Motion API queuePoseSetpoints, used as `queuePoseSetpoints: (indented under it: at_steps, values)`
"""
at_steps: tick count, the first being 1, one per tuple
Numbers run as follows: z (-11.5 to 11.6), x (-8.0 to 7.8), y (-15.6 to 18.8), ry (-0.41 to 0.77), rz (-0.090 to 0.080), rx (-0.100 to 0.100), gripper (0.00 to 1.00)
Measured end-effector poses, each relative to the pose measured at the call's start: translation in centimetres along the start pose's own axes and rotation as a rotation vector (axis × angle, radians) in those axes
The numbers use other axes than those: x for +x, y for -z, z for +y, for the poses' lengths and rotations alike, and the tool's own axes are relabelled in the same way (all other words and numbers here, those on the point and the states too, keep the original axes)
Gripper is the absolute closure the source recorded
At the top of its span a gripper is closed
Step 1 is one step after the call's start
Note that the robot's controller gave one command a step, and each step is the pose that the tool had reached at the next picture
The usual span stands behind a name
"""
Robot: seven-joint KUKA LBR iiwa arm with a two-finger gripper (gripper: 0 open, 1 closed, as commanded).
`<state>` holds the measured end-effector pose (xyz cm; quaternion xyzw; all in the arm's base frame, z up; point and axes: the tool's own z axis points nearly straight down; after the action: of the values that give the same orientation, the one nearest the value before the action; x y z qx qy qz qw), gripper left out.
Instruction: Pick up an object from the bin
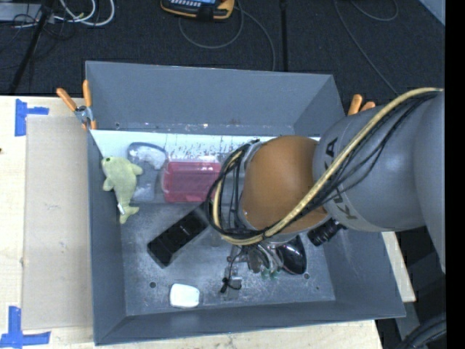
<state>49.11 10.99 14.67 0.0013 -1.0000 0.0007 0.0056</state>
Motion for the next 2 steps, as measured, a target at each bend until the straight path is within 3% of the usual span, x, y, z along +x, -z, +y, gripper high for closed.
queuePoseSetpoints:
  at_steps: [1,2]
  values:
    - [0.0,-0.2,0.4,-0.003,-0.008,-0.001,0.00]
    - [3.1,-2.0,1.7,0.176,0.000,0.003,0.00]
